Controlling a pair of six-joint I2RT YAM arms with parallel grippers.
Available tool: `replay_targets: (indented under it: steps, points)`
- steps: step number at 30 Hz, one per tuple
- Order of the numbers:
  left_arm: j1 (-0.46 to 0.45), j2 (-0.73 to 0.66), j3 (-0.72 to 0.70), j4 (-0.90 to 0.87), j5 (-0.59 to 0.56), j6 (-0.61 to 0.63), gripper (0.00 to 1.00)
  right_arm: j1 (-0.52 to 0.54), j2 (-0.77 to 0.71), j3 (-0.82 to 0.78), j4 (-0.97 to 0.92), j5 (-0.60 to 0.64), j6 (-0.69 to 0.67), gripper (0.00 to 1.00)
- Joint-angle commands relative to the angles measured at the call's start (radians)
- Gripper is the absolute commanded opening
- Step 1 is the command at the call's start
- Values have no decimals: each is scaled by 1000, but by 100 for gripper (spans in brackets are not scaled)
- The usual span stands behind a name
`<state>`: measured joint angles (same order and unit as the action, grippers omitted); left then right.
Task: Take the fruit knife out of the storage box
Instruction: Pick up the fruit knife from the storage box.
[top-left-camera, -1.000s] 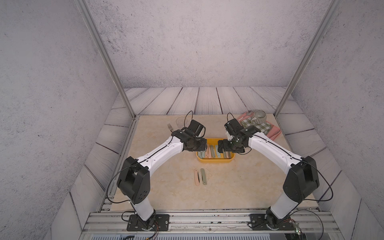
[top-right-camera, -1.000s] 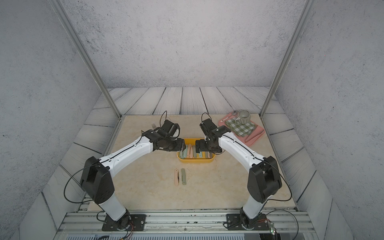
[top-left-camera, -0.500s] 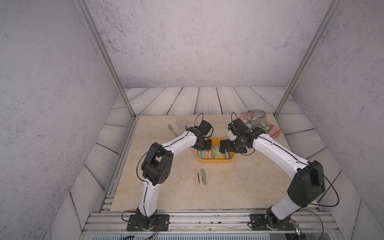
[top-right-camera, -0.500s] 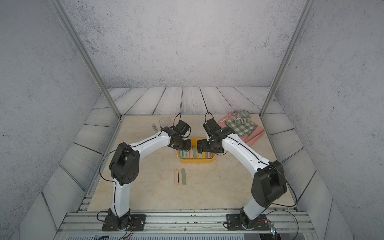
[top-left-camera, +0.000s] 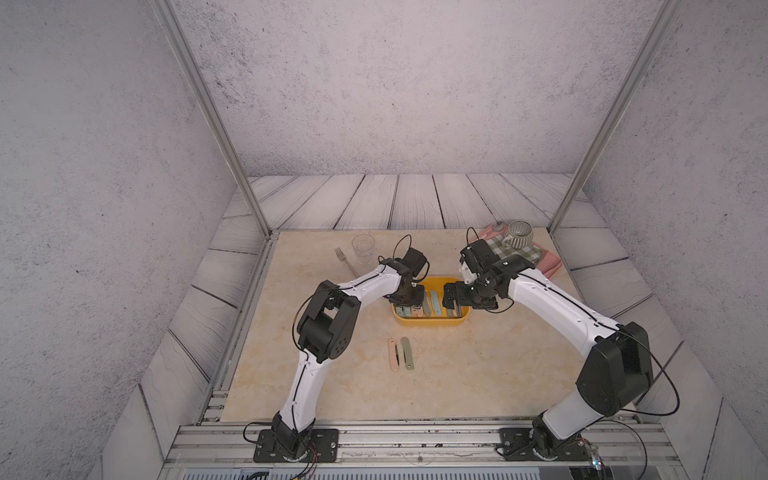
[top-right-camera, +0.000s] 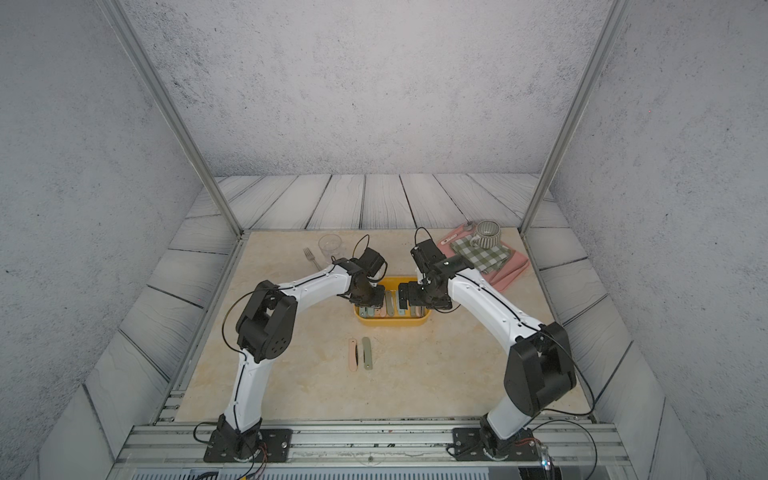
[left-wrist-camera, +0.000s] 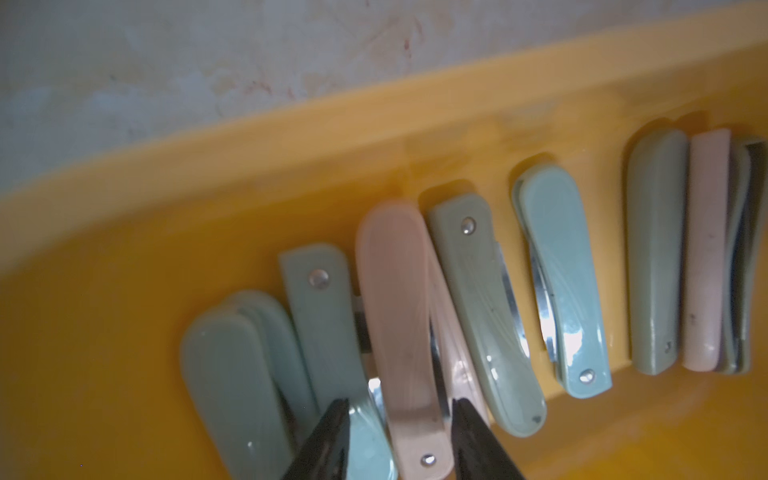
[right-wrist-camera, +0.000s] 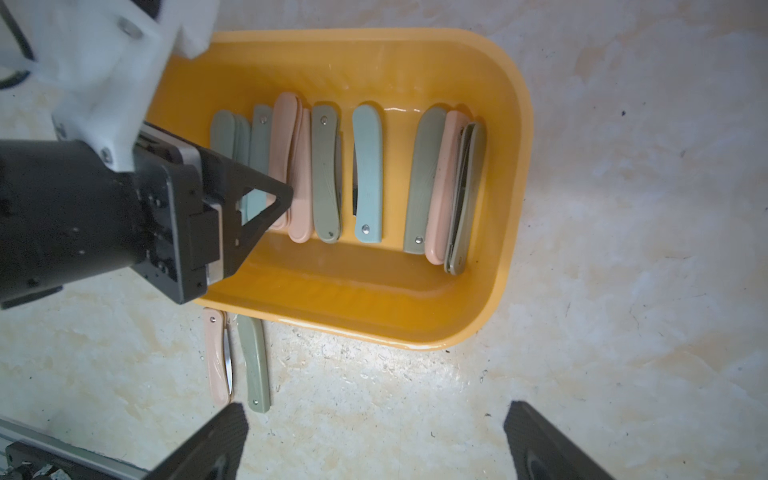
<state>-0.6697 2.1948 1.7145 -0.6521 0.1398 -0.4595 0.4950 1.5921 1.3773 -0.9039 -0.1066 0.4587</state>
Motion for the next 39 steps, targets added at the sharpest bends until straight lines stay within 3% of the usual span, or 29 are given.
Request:
replay_targets:
  steps: [1,21,32,36,39]
  points:
    - [-5,27,23,-18,-15,4,44,-6,-38,-13,-9,-13,-9,99]
    - [-8,116,31,-35,-11,1,44,-9,-35,-27,7,-25,-3,99]
    - [-8,130,26,-86,-77,9,27,-9,-30,-29,13,-37,-5,99]
    - [-9,109,5,-70,-91,7,37,-9,-31,-35,17,-42,-3,99]
    - [-10,113,6,-66,-81,6,37,-10,-32,-35,19,-42,-5,99]
